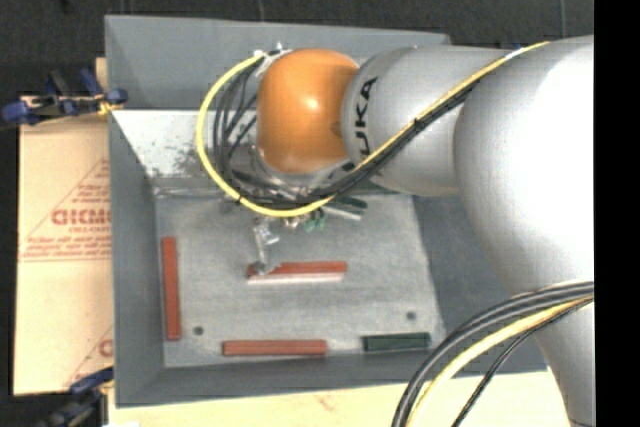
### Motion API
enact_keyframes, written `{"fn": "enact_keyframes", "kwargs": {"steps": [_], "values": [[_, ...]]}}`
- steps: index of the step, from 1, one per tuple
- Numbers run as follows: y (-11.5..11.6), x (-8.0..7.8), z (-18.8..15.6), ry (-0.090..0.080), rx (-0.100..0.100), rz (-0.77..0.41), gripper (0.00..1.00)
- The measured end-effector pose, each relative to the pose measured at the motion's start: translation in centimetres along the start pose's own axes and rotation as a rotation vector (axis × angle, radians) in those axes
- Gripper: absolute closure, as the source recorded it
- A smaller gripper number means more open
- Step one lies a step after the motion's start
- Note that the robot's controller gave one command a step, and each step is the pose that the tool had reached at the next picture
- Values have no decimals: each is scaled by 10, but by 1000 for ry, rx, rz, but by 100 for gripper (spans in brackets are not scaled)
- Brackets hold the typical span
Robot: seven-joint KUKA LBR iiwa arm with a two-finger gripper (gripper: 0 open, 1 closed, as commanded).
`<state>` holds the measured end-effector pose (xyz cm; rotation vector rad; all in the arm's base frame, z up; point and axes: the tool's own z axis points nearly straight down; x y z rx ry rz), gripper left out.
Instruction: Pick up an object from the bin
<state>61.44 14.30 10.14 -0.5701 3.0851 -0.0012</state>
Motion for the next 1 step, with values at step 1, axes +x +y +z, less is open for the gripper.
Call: {"fn": "enact_keyframes", "kwargs": {"steps": [1], "values": [[-11, 27, 14, 0, -2, 29, 0]]}}
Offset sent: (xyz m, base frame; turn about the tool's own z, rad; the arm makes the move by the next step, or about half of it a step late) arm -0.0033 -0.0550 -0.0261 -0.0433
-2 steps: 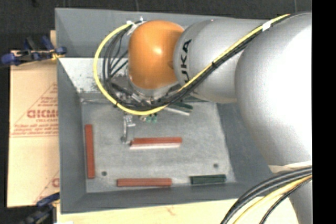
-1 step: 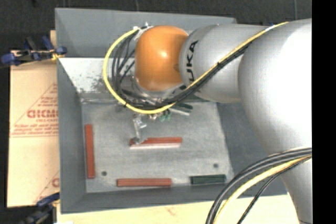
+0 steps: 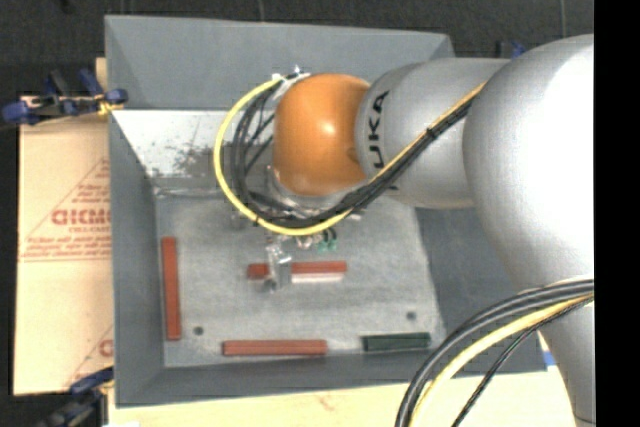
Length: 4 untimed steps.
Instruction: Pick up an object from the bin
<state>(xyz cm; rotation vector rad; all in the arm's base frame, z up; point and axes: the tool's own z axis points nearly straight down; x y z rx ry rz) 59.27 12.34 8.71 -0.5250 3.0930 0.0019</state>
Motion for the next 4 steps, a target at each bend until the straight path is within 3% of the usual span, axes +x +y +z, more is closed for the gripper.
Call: {"fn": "enact_keyframes", "kwargs": {"steps": [1, 2, 3, 4], "values": [[-3, 7, 2, 5, -1, 35, 0], [-27, 5, 15, -1, 0, -442, 100], [-27, 5, 15, -1, 0, -441, 100], [-30, -7, -130, -1, 0, -439, 100]]}}
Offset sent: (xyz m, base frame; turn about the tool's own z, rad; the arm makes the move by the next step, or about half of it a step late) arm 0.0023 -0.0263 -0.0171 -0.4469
